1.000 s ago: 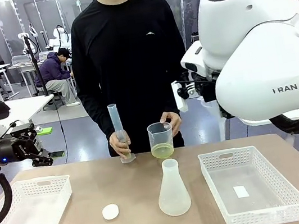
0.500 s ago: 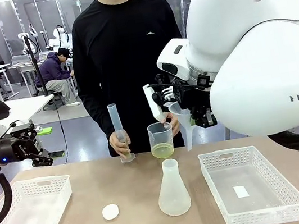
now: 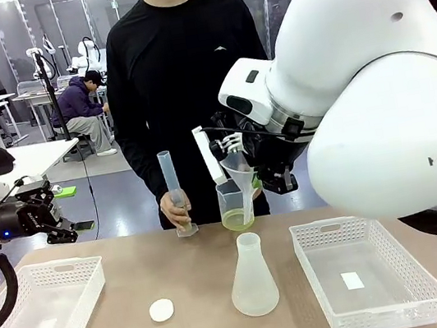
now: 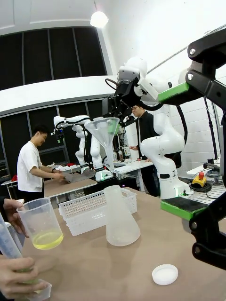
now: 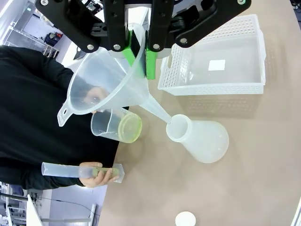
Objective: Prepare the solutions needed for the experiment.
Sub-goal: Pick up the Plastic Funnel and insert it into the Big flask.
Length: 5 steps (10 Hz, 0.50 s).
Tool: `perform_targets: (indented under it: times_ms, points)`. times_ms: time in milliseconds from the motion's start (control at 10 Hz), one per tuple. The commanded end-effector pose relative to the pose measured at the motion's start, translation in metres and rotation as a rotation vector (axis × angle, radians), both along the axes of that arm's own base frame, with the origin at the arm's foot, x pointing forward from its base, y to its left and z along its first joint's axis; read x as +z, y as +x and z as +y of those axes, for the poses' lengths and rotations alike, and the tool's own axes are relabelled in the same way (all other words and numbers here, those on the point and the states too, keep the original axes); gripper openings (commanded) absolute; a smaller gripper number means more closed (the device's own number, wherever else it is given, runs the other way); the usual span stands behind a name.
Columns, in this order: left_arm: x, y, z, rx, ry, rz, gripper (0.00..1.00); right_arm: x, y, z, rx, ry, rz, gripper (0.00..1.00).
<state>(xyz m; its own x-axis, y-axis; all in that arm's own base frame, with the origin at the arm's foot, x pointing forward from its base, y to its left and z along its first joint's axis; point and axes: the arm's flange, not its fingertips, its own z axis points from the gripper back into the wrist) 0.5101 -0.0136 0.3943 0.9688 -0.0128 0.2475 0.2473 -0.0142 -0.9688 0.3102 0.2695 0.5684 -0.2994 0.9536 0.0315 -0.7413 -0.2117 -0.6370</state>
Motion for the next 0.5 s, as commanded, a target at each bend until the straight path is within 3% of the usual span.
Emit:
perform_targets:
  times_ms: [0, 400]
  points:
    - [0.0014, -0.0011, -0.0001, -0.007, -0.009, -0.003, 1.00, 0.0027, -0.0001, -0.0013, -0.006, 0.004, -0.002, 0.06]
    - [0.0014, -0.0011, -0.0001, -0.007, -0.009, -0.003, 1.00, -0.0025, 0.0008, 0.0001, -0.002, 0.008, -0.006, 0.06]
